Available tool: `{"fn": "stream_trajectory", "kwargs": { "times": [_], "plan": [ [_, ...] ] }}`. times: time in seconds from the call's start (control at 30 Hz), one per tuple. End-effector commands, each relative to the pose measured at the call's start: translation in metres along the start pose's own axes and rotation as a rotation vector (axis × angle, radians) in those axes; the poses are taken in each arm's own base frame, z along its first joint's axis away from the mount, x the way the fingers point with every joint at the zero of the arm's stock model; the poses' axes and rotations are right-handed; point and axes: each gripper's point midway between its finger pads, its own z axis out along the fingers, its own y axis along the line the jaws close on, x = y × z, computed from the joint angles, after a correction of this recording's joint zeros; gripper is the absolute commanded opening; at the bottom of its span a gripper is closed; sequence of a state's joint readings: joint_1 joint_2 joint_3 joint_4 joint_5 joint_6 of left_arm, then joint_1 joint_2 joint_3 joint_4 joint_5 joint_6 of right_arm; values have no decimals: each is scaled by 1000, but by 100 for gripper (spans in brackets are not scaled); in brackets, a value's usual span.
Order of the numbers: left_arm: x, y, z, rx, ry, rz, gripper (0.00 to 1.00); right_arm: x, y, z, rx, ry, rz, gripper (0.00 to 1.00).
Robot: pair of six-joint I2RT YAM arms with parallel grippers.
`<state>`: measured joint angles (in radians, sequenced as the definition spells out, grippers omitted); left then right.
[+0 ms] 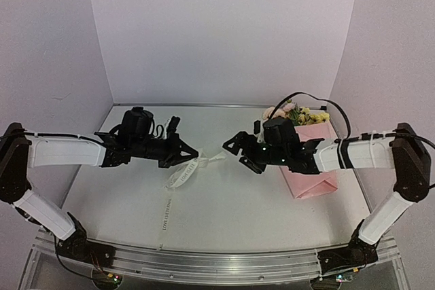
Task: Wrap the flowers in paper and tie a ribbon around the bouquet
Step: Pick up the right side of the ribbon from the center of the board.
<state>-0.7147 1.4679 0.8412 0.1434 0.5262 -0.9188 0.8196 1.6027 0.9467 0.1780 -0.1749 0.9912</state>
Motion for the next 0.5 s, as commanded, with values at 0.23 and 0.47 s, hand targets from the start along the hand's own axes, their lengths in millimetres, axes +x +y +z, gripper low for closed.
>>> {"fn": "stream_trajectory", "kwargs": {
  "times": [0.23, 0.47],
  "plan": [
    [20, -60, -22, 242, 100, 246, 0, 8, 76, 50, -425, 96, 597, 91],
    [17, -75, -32, 273, 80, 269, 0, 15, 43, 33, -303, -18, 504, 86]
  ]
}}
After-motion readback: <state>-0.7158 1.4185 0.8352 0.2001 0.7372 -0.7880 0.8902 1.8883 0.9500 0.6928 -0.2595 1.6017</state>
